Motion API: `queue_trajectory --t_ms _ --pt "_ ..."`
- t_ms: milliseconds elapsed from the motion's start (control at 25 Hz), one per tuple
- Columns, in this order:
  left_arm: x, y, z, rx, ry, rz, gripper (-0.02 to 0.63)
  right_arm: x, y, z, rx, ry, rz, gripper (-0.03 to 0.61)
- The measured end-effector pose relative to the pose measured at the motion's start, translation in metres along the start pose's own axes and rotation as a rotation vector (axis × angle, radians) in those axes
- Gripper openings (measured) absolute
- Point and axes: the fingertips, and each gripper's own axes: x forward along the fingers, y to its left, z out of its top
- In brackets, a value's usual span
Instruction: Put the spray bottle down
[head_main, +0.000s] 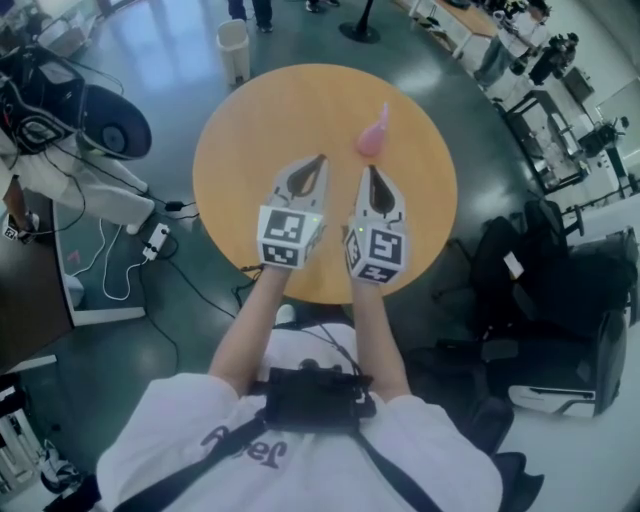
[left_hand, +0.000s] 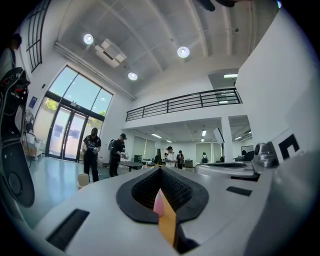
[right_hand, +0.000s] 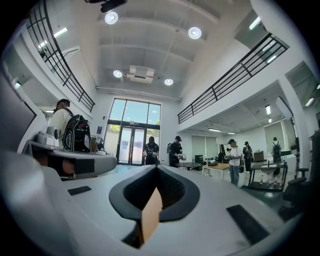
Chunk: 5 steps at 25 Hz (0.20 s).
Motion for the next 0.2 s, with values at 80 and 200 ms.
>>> queue_trajectory --t_ms 80,200 --pt "-0.0014 0.0001 -0.0002 -0.005 -0.001 0.001 0.011 -0.0030 -0.0025 -0.0013 0.010 0.005 -0.005 0.021" --pt "-0.0009 -0.0006 -0.0010 -0.012 0.003 0.000 0.011 -0.0054 -0.0082 -0.0025 0.026 0.009 -0.011 0.021"
